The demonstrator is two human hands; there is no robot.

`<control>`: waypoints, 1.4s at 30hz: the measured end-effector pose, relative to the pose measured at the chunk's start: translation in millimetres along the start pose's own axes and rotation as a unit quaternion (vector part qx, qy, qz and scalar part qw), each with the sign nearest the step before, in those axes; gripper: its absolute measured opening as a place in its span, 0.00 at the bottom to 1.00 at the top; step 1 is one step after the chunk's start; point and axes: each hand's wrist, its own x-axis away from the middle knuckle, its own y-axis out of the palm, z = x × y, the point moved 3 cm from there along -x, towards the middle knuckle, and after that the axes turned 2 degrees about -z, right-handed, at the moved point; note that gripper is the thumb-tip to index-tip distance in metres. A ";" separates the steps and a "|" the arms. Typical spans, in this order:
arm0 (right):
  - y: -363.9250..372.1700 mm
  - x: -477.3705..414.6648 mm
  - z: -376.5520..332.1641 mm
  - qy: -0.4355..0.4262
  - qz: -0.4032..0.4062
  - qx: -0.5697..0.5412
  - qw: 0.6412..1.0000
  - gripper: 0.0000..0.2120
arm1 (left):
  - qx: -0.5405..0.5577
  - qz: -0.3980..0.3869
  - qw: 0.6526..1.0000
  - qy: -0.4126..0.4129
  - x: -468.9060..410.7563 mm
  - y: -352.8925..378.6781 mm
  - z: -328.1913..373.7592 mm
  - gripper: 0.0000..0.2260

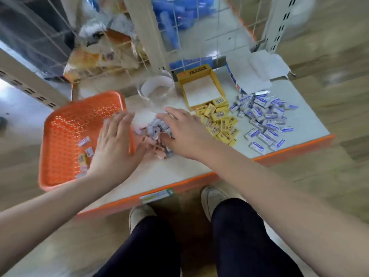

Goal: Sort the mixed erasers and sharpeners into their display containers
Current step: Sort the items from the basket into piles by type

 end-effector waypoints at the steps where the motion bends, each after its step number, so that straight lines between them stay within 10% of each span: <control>1: -3.5 -0.8 -14.4 -0.008 -0.009 -0.009 1.000 0.26 | 0.013 0.015 0.999 -0.026 2.9 -12.9 -10.2 0.33; 10: 2.0 -14.1 -114.6 -0.118 -0.066 -0.081 0.987 0.21 | 0.072 0.012 0.967 -0.246 55.8 -51.1 -139.8 0.24; 26: 109.0 -116.3 -124.6 0.010 -0.208 0.108 0.972 0.27 | 0.074 -0.176 0.959 -0.207 14.7 8.7 -219.4 0.23; 42: 148.9 -135.7 -110.6 0.053 -0.205 0.213 0.954 0.10 | 0.084 -0.094 0.957 -0.263 -24.3 50.5 -243.3 0.23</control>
